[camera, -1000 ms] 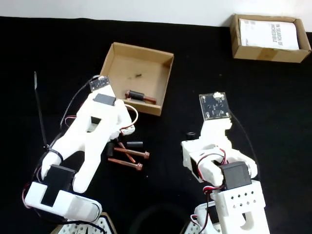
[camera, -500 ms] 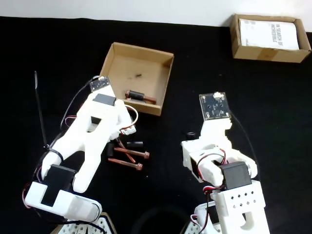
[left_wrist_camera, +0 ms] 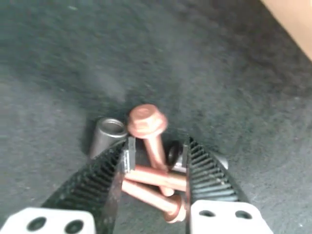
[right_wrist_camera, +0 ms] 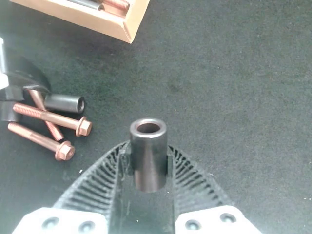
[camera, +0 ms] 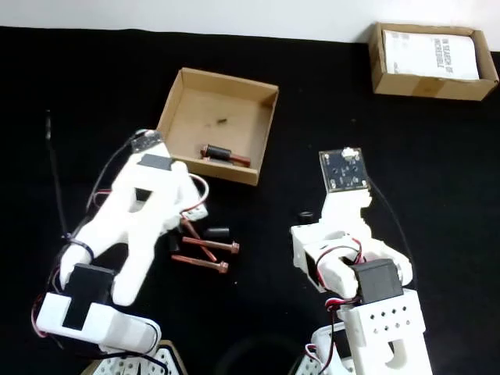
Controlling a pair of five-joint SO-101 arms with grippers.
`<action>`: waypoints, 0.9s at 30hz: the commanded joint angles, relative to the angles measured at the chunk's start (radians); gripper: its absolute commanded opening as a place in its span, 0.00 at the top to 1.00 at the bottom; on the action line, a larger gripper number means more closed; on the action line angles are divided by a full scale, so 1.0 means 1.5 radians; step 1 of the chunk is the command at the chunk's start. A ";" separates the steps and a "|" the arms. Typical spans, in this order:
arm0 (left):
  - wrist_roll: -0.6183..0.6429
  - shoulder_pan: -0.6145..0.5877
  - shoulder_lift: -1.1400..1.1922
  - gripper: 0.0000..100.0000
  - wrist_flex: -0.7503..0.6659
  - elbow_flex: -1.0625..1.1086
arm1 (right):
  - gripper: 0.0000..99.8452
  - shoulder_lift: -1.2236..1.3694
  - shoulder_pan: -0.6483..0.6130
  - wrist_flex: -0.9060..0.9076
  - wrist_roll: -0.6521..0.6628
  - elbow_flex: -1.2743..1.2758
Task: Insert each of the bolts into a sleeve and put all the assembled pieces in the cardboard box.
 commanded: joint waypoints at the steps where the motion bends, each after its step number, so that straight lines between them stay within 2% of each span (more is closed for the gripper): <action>1: -0.001 -0.027 -0.003 0.83 0.000 0.003 | 0.99 -0.009 0.005 -0.012 -0.003 -0.011; 7: -0.001 -0.023 0.013 0.83 -0.014 0.005 | 0.99 -0.009 0.006 -0.021 -0.003 -0.011; 11: -0.001 -0.011 0.086 0.83 -0.033 0.001 | 0.99 -0.009 0.006 -0.020 -0.003 -0.032; 17: 0.002 0.020 0.141 0.83 -0.005 -0.046 | 0.99 -0.009 0.007 -0.017 -0.003 -0.049; 19: 0.002 0.031 0.145 0.86 -0.005 -0.051 | 0.99 -0.009 0.007 -0.019 -0.003 -0.047; 22: 0.002 0.044 0.150 0.99 -0.005 -0.068 | 0.99 -0.009 0.007 -0.020 -0.004 -0.046; 27: 0.003 0.044 0.150 0.99 -0.005 -0.092 | 0.99 -0.009 0.007 -0.020 -0.004 -0.044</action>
